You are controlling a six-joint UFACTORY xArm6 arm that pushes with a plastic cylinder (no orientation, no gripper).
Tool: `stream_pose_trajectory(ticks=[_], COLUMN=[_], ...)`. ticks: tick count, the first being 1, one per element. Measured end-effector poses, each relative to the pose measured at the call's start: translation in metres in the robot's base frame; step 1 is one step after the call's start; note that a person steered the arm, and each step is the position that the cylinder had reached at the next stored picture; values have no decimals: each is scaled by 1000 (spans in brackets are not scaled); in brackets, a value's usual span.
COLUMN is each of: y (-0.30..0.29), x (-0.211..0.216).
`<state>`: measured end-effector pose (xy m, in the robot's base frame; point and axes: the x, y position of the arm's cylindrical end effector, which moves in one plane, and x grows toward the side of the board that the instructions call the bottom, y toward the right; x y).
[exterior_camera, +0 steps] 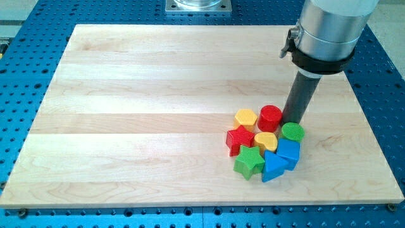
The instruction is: Separate the group of blocks
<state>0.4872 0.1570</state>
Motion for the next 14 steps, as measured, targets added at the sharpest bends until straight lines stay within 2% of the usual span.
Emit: stream_pose_trajectory(ticks=[2,3,4,5,6,7,9,10,14], y=[1,34,93,118,118,115,47,37,-7], x=[0,-12,-13,-13,-13,12,79,100,95])
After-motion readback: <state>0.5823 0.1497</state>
